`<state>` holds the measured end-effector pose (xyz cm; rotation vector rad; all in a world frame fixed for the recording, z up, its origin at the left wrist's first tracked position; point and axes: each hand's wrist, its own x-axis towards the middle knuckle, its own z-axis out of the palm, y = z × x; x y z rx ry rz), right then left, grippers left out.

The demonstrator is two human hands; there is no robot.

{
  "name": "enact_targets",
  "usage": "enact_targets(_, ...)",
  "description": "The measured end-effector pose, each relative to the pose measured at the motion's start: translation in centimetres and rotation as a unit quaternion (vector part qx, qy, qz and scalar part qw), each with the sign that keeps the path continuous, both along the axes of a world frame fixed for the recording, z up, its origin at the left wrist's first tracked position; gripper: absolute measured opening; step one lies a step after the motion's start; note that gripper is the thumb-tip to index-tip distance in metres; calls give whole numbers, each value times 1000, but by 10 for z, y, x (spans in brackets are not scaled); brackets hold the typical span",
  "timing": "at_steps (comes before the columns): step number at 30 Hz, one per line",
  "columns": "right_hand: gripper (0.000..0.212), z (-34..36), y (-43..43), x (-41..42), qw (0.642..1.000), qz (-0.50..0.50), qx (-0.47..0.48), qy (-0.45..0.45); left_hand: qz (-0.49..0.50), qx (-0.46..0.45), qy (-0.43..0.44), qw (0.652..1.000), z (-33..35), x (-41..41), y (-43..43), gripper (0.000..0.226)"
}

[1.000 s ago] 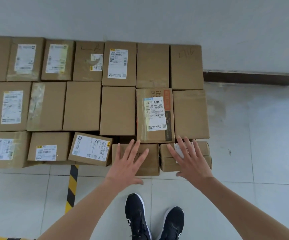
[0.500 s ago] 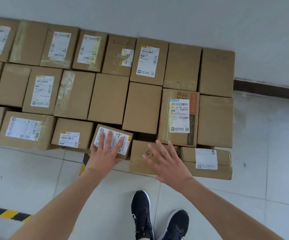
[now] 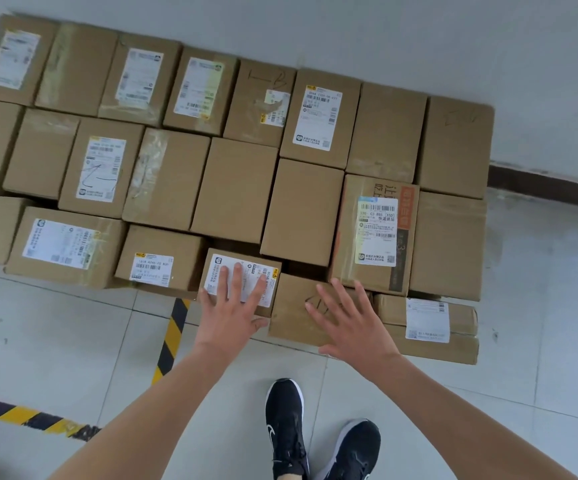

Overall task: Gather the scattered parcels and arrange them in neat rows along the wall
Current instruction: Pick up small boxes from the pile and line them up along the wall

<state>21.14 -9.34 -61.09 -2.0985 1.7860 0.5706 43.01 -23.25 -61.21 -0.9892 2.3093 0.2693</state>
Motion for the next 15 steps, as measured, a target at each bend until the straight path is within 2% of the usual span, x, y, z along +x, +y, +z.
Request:
enact_targets(3, 91, 3, 0, 4, 1000, -25, 5, -6, -80, -8, 51, 995, 7, -8, 15, 107)
enact_targets(5, 97, 7, 1, 6, 999, -49, 8, -12, -164, -1, 88, 983, 10, -14, 26, 111)
enact_targets(7, 106, 12, 5, 2, 998, -60, 9, -13, -215, 9, 84, 973, 10, -21, 32, 110)
enact_targets(10, 117, 18, 22, -18, 998, -62, 13, -9, -218, 28, 66, 973, 9, -31, 34, 106)
enact_targets(12, 123, 22, 36, -36, 997, -71, 17, -10, -209, 51, 89, 973, 10, -42, 39, 106)
enact_targets(15, 127, 22, 59, -59, 997, -74, 26, -9, -252, 76, 86, 961, 7, -56, 50, 105)
